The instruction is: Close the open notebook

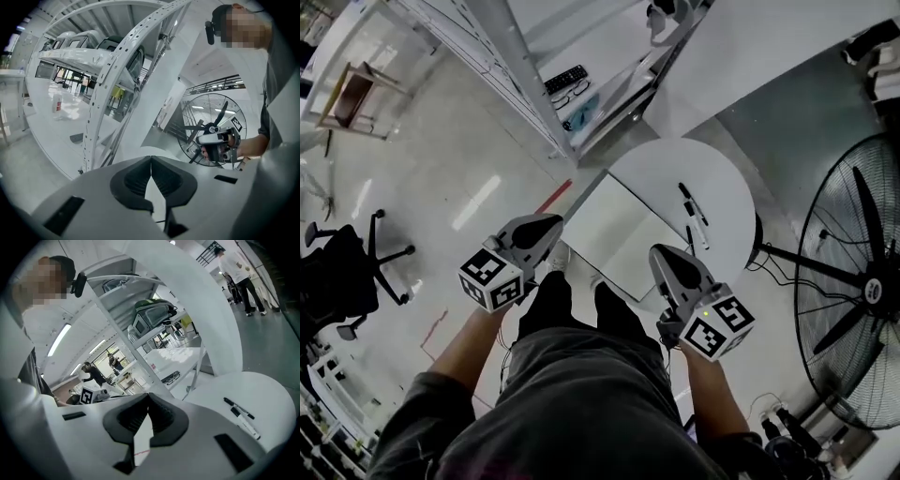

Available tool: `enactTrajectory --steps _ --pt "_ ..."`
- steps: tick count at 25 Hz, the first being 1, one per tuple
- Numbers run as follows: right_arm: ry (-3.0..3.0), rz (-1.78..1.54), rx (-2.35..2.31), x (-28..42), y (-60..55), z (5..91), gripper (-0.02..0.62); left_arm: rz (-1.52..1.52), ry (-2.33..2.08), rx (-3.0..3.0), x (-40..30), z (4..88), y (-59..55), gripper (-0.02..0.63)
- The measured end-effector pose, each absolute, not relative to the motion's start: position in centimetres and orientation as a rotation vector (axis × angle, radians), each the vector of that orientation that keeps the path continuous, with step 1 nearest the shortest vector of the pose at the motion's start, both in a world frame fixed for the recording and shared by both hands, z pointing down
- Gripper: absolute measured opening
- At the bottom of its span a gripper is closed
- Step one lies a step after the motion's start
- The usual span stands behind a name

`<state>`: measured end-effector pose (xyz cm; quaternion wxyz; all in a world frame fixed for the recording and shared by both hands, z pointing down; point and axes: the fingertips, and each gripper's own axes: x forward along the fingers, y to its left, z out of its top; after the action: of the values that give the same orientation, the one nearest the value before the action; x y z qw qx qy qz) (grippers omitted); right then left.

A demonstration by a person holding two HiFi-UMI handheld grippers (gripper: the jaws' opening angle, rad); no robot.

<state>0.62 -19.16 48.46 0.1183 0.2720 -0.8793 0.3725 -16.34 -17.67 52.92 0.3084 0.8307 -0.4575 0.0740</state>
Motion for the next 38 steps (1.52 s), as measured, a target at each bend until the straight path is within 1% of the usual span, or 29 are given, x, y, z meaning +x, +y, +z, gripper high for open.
enactTrajectory --steps 12,14,18,24,32,38 --pt "-2.489 1.091 0.666 -1.4 -20.7 52.7 0.018 0.227 -1.159 2.134 -17.2 61.7 -18.3 0.022" --pt "-2.471 1.099 0.655 -1.5 -20.6 53.5 0.018 0.234 -1.151 2.111 -17.4 63.2 -18.1 0.06" --pt "-2.438 1.118 0.647 -1.5 -20.3 54.8 0.018 0.246 -1.113 2.069 -17.4 66.1 -17.6 0.098" --pt "-2.4 1.135 0.64 -1.6 -19.8 56.4 0.018 0.278 -1.046 2.005 -17.3 70.4 -16.6 0.171" --pt "-2.359 1.142 0.622 -2.2 -18.7 57.4 0.018 0.223 -0.937 1.901 -17.3 74.0 -15.0 0.259" --pt "-2.335 1.148 0.646 -2.1 -18.4 58.0 0.018 0.182 -0.822 1.852 -16.6 75.3 -14.3 0.265"
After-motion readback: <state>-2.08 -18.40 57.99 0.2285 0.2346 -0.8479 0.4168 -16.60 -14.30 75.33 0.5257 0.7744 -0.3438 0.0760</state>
